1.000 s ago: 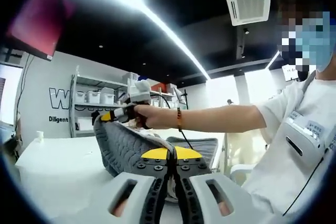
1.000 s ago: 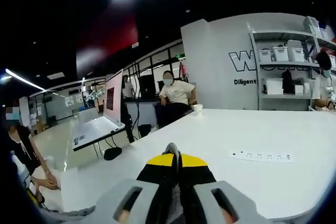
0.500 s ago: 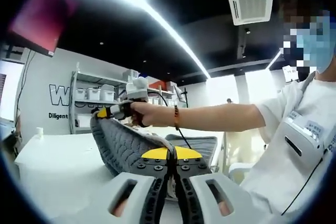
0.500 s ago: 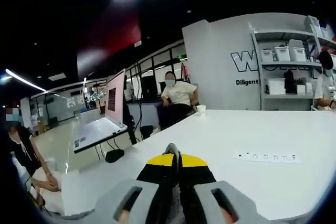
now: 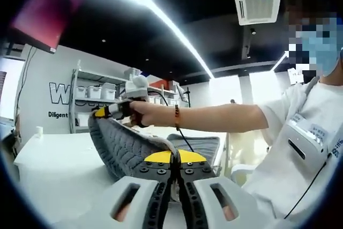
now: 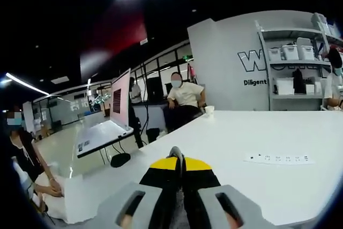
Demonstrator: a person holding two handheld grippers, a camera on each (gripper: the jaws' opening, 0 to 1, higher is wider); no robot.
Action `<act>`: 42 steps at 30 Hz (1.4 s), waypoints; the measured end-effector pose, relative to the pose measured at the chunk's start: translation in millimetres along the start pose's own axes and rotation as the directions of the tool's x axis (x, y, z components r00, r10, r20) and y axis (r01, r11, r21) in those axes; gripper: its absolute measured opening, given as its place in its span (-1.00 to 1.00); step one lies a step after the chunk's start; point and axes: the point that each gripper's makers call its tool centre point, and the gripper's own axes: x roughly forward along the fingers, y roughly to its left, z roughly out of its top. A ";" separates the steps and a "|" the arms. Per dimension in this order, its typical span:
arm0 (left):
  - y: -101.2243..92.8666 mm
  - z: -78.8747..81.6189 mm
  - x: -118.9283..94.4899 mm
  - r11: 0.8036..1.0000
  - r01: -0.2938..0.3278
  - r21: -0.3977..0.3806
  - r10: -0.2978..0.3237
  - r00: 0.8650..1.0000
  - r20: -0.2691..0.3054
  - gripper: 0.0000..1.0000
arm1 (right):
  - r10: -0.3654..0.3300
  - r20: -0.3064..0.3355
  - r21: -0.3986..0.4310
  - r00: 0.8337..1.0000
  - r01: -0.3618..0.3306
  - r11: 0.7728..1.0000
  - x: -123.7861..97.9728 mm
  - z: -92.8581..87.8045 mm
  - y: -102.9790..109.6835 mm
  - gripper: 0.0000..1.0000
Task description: Open the folded towel by lifting each exposed corner and separating the folded layers until the towel lies flat within the target outline without major curled edges
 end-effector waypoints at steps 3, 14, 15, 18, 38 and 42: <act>-0.4 -0.5 -1.1 1.000 0.002 0.003 -0.002 1.000 -0.004 -1.00 | 0.006 -0.003 0.004 1.000 -0.006 1.000 3.8 -0.3 2.4 -1.00; -0.6 -9.2 -2.7 1.000 0.023 0.010 -0.023 0.999 -0.038 -1.00 | 0.015 -0.013 0.007 1.000 -0.015 1.000 12.1 -7.1 12.6 -1.00; -0.7 -10.9 -2.9 1.000 0.024 0.015 -0.023 0.999 -0.046 -1.00 | 0.017 -0.018 0.007 1.000 -0.017 1.000 13.5 -8.4 13.6 -1.00; -0.4 -10.9 -3.5 1.000 0.027 0.012 -0.026 0.999 -0.044 -1.00 | 0.019 -0.019 0.012 1.000 -0.019 1.000 14.7 -9.1 14.0 -1.00; 6.5 -22.2 -15.2 0.999 0.046 0.005 -0.046 0.996 -0.081 -0.99 | 0.039 -0.057 0.006 0.998 -0.038 0.999 27.7 -21.4 27.0 -1.00; 7.0 -23.6 -16.9 0.999 0.051 0.000 -0.050 0.995 -0.084 -0.99 | 0.041 -0.066 0.013 0.997 -0.040 0.999 32.3 -23.6 29.9 -1.00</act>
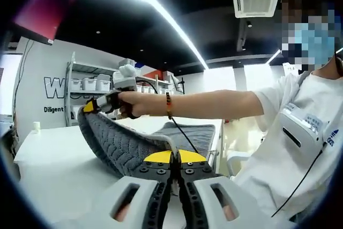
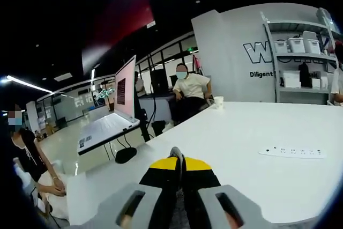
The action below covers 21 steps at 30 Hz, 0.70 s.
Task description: Open the folded towel by lifting each exposed corner and separating the folded layers until the towel lies flat within the target outline without major curled edges
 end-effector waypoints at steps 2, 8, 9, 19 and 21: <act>-0.8 -2.0 -0.4 1.000 0.005 0.004 -0.005 1.000 -0.009 -0.99 | 0.001 -0.008 0.010 1.000 -0.001 1.000 1.8 -2.5 0.5 -1.00; -0.4 -7.0 -1.0 1.000 0.017 0.003 -0.017 0.999 -0.027 -0.99 | 0.001 -0.020 0.069 1.000 0.000 0.998 10.4 -7.0 3.3 -1.00; -0.8 -7.6 -1.0 1.000 0.019 0.006 -0.019 0.999 -0.030 -0.99 | 0.003 -0.020 0.077 1.000 -0.002 0.997 11.5 -7.8 4.0 -1.00; -1.8 -10.0 -1.5 0.999 0.034 0.011 -0.033 0.999 -0.036 -0.99 | 0.030 -0.012 0.198 0.999 -0.027 0.980 19.6 -12.7 6.3 -1.00; -1.8 -10.4 -1.7 0.999 0.035 0.010 -0.034 0.999 -0.037 -0.99 | 0.029 -0.013 0.201 1.000 -0.026 0.979 20.5 -13.0 6.1 -1.00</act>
